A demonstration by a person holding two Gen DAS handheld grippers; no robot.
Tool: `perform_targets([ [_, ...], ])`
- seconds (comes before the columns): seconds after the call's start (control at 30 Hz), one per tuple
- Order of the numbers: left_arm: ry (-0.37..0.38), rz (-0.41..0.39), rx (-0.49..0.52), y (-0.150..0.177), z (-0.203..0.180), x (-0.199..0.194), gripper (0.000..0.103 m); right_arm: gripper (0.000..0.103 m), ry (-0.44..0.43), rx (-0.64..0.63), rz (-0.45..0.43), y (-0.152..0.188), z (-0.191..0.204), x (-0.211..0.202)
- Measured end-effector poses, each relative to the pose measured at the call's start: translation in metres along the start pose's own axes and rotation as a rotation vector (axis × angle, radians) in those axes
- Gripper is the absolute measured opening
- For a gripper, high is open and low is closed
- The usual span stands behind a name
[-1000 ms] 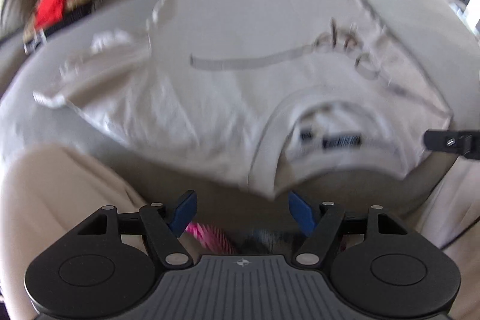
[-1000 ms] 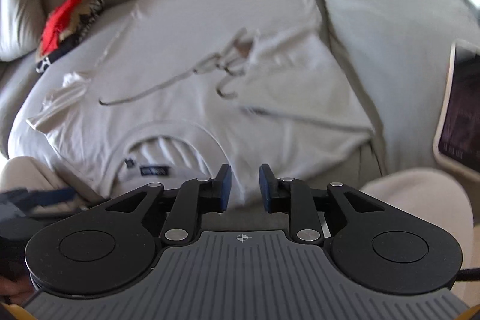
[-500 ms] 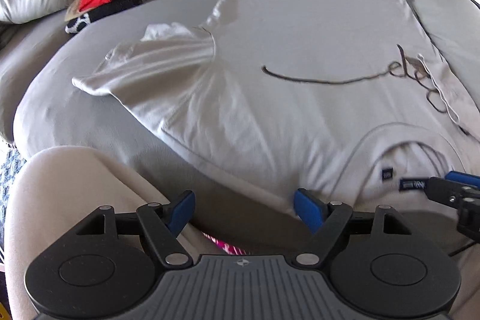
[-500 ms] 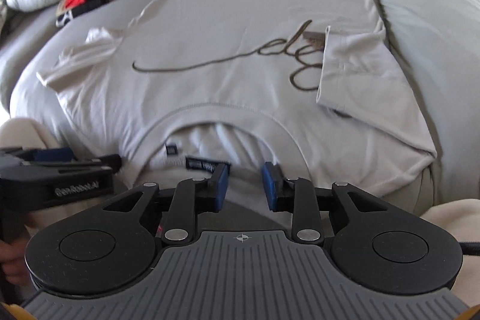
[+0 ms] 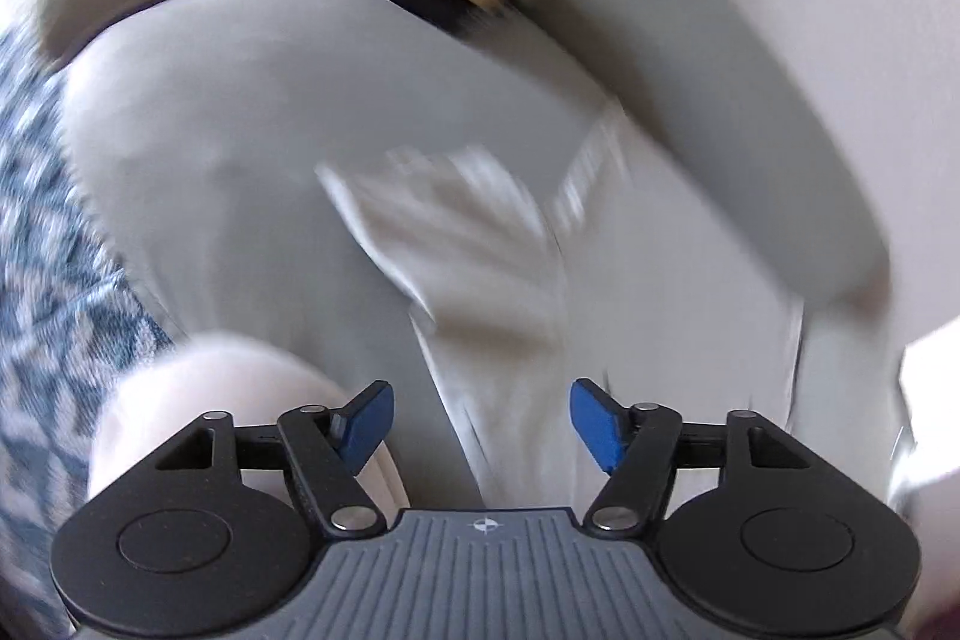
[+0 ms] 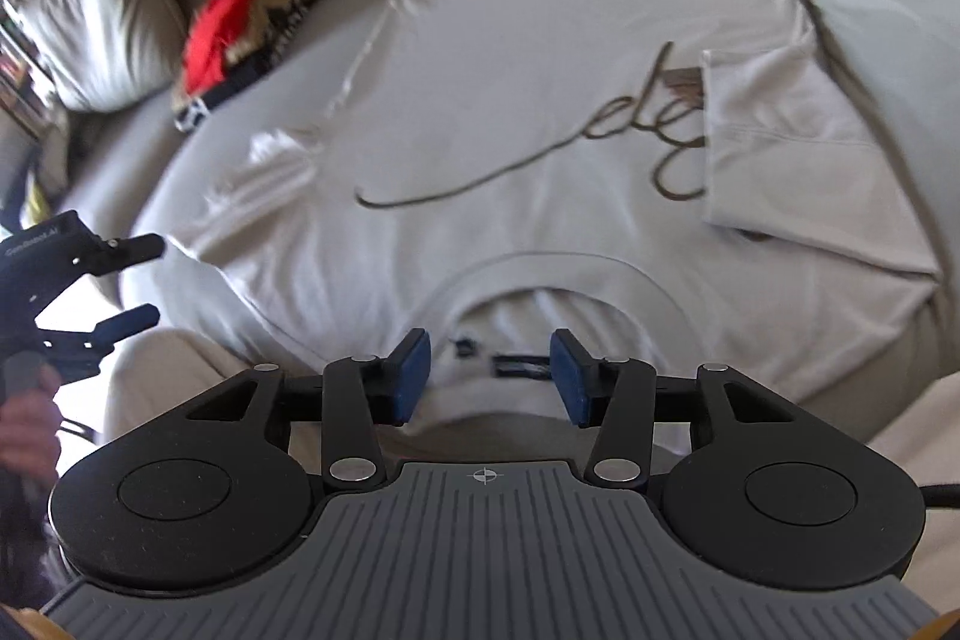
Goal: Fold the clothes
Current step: 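Grasp the opposite shirt side edge with the left gripper, then fold the grasped side over the shirt body with the left gripper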
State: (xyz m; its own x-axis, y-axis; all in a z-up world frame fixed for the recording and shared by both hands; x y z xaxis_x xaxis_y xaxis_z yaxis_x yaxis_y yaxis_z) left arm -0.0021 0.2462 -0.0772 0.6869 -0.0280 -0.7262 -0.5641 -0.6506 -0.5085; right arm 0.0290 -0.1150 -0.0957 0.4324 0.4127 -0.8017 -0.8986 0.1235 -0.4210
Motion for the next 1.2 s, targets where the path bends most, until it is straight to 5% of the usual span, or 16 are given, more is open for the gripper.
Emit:
perform_targets([
  [0.1,-0.015,-0.039,-0.132,-0.033,0.036,0.010,0.050,0.050,-0.006,0.006,-0.003,0.000,0.005,0.000],
  [0.27,0.061,0.043,-0.274,-0.045,0.063,0.051,0.036,0.051,-0.001,0.013,0.006,-0.001,0.006,0.002],
  [0.47,0.121,0.040,-0.292,-0.054,0.062,0.076,0.036,0.050,0.021,0.020,0.007,-0.001,0.004,0.004],
  [0.63,0.090,0.067,-0.283,-0.063,0.064,0.086,0.032,0.051,0.031,0.015,0.008,0.001,0.004,0.006],
  [0.77,0.046,0.063,-0.273,-0.065,0.069,0.091,0.003,0.050,0.028,0.023,0.012,0.002,0.000,0.006],
  [0.97,-0.039,-0.003,-0.113,-0.070,0.046,0.079,0.001,0.051,0.010,0.055,0.018,0.003,-0.011,0.004],
  [1.2,-0.072,-0.149,0.283,-0.055,-0.046,0.055,0.001,0.050,-0.029,0.122,0.014,0.004,-0.028,0.001],
])
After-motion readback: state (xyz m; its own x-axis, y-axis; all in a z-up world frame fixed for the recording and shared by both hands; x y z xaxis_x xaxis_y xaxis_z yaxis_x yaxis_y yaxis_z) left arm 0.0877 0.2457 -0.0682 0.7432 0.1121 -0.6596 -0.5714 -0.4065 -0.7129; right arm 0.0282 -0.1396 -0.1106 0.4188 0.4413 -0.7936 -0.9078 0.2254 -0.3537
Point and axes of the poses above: each gripper's, at about its wrist camera, not at the fingertips, and x roughly the way its jaws point, z to its left, y to its underside, the point moved 4 cm from there along x, roughly the way its jaws point, and after that the axes turned 8 degrees about x, right-handed, at the moved point
